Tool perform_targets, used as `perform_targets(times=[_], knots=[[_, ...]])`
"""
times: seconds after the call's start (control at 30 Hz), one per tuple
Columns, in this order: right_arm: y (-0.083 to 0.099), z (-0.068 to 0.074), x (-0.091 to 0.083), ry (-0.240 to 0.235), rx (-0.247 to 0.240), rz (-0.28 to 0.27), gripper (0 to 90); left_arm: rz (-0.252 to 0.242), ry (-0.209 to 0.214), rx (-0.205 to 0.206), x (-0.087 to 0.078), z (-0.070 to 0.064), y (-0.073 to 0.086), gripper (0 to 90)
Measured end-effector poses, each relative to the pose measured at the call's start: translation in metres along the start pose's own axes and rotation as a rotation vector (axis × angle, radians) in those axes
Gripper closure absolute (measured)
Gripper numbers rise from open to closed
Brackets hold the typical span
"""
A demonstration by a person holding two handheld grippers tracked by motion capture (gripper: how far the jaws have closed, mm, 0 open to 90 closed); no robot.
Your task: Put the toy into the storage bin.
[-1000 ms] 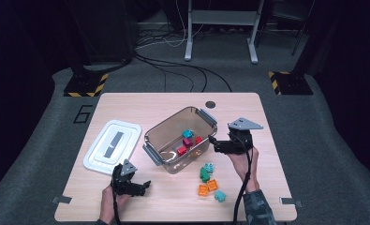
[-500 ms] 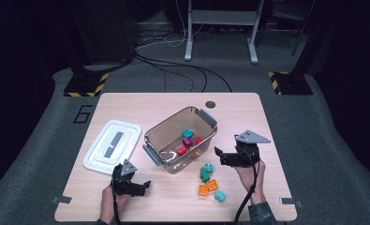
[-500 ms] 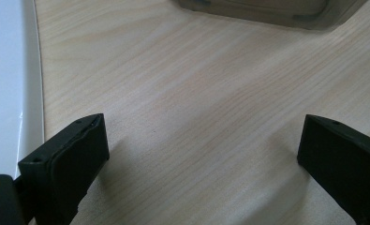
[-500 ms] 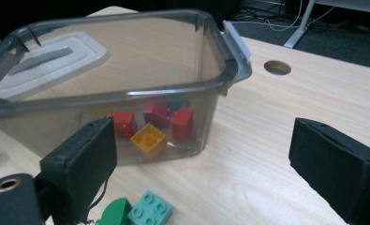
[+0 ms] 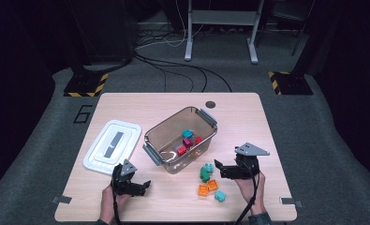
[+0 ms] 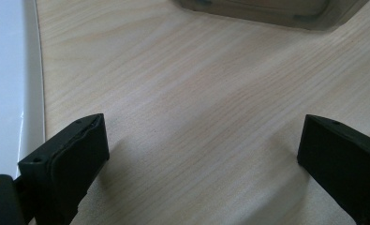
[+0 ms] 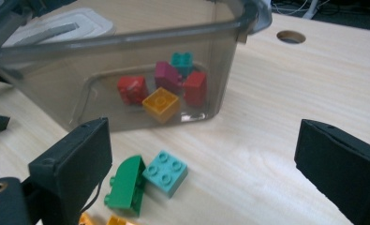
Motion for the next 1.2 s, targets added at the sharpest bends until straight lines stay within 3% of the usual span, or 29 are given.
perform_targets(times=[0.63, 0.93, 1.1, 1.2], knots=[[0.050, 0.023, -0.018, -0.048, -0.010, 0.088, 1.2, 0.003, -0.005, 0.012, -0.001, 0.002, 0.000, 2.0], [0.071, 0.033, -0.022, -0.065, -0.010, 0.123, 4.6, 0.003, -0.006, 0.011, -0.001, 0.002, 0.000, 2.0], [0.084, 0.039, -0.027, -0.084, -0.027, 0.147, 17.1, 0.003, -0.006, 0.011, -0.001, 0.002, 0.000, 2.0], [0.091, 0.042, -0.030, -0.100, -0.031, 0.167, 30.6, 0.004, -0.005, 0.013, -0.001, 0.002, 0.000, 2.0]])
Point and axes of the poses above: each handheld gripper's, and its own axes: x roughly forward along the jaws, y roughly out of its underside, z roughly to its left, the point moved 9 cm from there along x, roughly forward along the jaws, and after that the axes turned 14 degrees about -z, right-handed, at the moved point
